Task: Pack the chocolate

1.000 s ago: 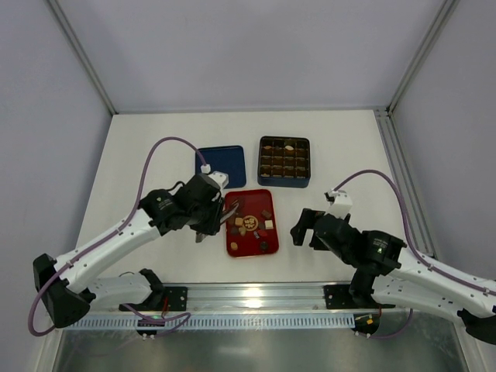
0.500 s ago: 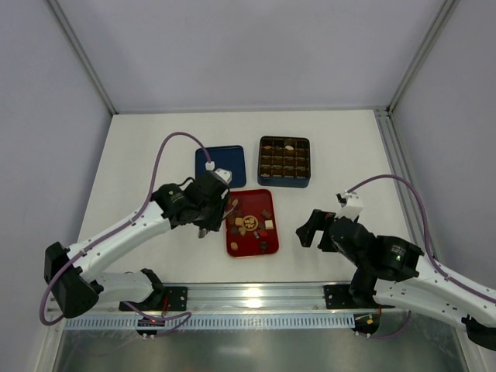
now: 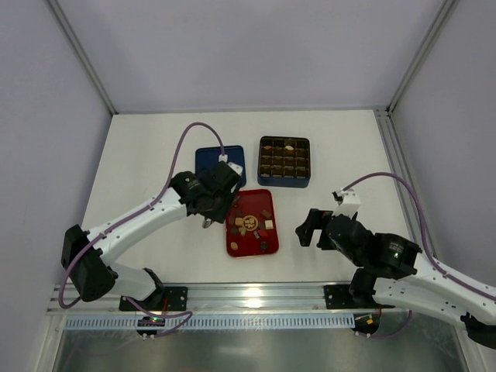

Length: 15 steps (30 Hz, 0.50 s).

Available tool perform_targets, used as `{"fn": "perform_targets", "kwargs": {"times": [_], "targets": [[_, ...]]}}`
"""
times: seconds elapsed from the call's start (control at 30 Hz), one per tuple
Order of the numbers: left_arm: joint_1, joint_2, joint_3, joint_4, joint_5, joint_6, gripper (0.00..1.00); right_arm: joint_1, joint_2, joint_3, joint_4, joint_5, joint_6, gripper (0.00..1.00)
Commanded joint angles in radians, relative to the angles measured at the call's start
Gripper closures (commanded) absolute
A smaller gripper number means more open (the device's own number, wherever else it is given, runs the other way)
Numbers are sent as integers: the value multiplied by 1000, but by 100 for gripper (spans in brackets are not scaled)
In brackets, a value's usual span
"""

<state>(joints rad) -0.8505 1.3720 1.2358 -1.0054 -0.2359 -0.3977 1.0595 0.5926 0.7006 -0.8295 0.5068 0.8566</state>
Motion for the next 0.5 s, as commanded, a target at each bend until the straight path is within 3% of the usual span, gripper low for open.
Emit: {"fn": "perform_targets", "kwargs": {"times": [0.0,0.47], "targets": [[1,9,33,-6,6,39,60,5,35,53,35,21,-36,0],[-1,12,-15,4,53,68,60,5,46,68,35,27,-41,0]]}}
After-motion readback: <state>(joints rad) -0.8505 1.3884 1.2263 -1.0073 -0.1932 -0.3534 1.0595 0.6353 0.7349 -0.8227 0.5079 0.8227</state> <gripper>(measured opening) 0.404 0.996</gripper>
